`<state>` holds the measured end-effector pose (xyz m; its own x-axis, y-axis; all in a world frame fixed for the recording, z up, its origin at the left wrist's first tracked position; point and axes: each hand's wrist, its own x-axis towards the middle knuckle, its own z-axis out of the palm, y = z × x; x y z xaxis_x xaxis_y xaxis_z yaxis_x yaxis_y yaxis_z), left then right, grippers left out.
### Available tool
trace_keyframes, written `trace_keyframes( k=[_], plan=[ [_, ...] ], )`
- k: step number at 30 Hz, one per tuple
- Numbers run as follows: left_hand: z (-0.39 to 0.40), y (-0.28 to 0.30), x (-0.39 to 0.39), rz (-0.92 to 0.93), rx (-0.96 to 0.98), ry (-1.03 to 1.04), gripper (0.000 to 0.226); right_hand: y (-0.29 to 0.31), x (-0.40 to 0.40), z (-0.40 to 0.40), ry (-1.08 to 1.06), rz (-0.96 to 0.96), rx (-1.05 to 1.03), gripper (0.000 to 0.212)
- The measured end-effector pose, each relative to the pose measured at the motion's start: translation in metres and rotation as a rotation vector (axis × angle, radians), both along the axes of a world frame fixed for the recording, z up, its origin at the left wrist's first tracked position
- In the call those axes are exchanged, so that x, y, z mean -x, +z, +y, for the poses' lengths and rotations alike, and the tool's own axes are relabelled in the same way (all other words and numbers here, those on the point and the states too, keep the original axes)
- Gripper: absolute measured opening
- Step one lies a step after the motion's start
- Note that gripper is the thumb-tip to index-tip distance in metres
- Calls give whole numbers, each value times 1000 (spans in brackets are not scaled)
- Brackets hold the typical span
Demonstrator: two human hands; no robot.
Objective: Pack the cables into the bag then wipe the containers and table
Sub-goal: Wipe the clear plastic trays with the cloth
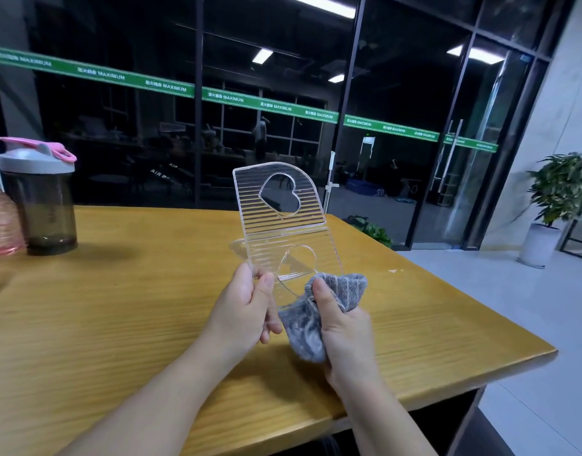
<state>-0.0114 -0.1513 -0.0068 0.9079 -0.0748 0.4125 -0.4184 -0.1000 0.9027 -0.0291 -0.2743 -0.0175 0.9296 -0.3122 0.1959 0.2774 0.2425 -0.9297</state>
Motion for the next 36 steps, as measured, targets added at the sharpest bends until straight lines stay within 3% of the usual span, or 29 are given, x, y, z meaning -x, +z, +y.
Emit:
trace_keyframes(
  k=[5,9,15,17,21,26,29,31,34,36],
  plan=[
    [2,1,-2,28,31,8,18,4,2,-13,66,-116,159,30],
    [-1,1,0,54,36,-15,17,4,1,-15,29,-154,59,32],
    [-7,1,5,49,6,-52,14,8,-4,-15,-199,30,-70,40],
    [-6,0,5,43,-25,-52,13,10,0,-18,-255,46,83,50],
    [-2,1,2,61,-30,-55,14,12,7,-23,-324,-27,343,47],
    [0,2,4,60,-22,-63,15,9,4,-33,-361,-87,445,26],
    [1,1,3,77,-1,-81,16,8,5,-39,-379,-78,485,25],
    [4,1,1,84,23,-93,17,8,5,-43,-392,-45,395,30],
    [9,1,-2,68,67,-103,20,14,-1,-55,-249,39,-90,30],
    [10,-1,-4,46,59,-117,21,24,-4,-60,-69,1,-297,37]
  ],
)
